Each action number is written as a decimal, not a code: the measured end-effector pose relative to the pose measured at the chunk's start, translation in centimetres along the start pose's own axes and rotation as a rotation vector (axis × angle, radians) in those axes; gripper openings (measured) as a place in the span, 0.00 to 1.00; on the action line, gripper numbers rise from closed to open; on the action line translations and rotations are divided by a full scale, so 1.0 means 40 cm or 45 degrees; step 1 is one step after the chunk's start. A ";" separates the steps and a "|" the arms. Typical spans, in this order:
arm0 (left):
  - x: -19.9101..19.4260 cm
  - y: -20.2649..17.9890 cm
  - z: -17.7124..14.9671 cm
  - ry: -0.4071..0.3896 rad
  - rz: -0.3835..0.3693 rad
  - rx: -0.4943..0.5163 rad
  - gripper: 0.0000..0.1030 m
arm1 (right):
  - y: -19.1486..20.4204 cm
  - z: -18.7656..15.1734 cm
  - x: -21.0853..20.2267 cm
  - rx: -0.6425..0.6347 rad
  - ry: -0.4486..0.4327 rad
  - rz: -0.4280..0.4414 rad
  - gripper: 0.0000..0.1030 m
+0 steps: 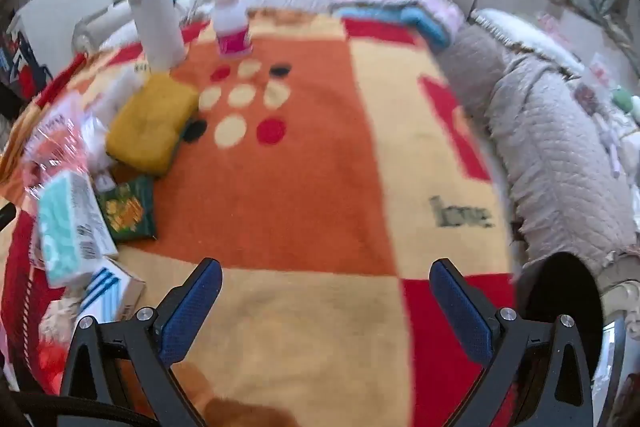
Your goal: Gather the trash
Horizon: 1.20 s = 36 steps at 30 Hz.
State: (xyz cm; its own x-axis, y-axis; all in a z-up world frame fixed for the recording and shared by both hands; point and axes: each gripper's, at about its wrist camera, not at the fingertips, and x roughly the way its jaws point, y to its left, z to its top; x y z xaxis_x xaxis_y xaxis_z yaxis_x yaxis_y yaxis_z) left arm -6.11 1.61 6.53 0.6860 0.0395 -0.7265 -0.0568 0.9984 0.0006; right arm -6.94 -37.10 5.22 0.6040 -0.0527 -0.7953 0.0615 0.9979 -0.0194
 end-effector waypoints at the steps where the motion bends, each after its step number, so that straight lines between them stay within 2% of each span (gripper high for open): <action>1: -0.022 -0.002 -0.001 -0.023 -0.008 -0.003 0.99 | -0.004 0.000 -0.029 0.010 -0.039 0.001 1.00; 8: -0.162 -0.043 0.006 -0.175 -0.090 -0.024 0.99 | 0.025 0.002 -0.207 0.004 -0.333 -0.037 1.00; 12: -0.216 -0.071 -0.001 -0.227 -0.129 -0.029 0.99 | 0.060 -0.009 -0.275 -0.019 -0.436 -0.067 1.00; 17: -0.256 -0.093 -0.015 -0.256 -0.185 -0.047 0.99 | 0.099 -0.028 -0.301 -0.027 -0.464 -0.008 1.00; 26: -0.307 -0.096 -0.030 -0.370 -0.196 -0.060 0.99 | 0.120 -0.062 -0.324 0.038 -0.547 0.130 1.00; 30: -0.307 -0.093 -0.032 -0.353 -0.241 -0.089 0.99 | 0.130 -0.073 -0.320 0.030 -0.539 0.119 1.00; 36: -0.304 -0.092 -0.037 -0.347 -0.238 -0.104 0.99 | 0.138 -0.077 -0.324 0.018 -0.538 0.110 1.00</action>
State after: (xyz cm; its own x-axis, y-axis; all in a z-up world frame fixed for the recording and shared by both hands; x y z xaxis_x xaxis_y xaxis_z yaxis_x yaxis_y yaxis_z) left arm -15.30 -2.61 14.36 0.8579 -0.1231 -0.4988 0.0376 0.9833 -0.1781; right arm -16.87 -30.78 13.57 0.8795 0.0174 -0.4756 0.0058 0.9989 0.0473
